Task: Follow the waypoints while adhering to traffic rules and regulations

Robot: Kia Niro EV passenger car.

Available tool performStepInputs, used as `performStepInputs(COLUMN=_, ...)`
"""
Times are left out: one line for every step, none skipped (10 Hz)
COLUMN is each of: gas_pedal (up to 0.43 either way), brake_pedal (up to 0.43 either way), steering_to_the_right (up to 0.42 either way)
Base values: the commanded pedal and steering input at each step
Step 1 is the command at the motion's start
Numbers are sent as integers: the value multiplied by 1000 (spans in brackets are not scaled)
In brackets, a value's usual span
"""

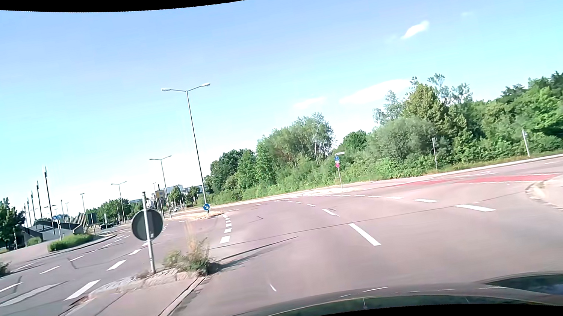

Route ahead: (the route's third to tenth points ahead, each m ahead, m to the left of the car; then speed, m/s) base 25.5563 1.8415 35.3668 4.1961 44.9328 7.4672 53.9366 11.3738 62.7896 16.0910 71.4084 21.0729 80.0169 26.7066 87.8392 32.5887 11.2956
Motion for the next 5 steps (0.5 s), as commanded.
performStepInputs(gas_pedal=79, brake_pedal=12, steering_to_the_right=-31)
performStepInputs(gas_pedal=79, brake_pedal=12, steering_to_the_right=-33)
performStepInputs(gas_pedal=79, brake_pedal=6, steering_to_the_right=-33)
performStepInputs(gas_pedal=79, brake_pedal=6, steering_to_the_right=-34)
performStepInputs(gas_pedal=79, brake_pedal=6, steering_to_the_right=-38)
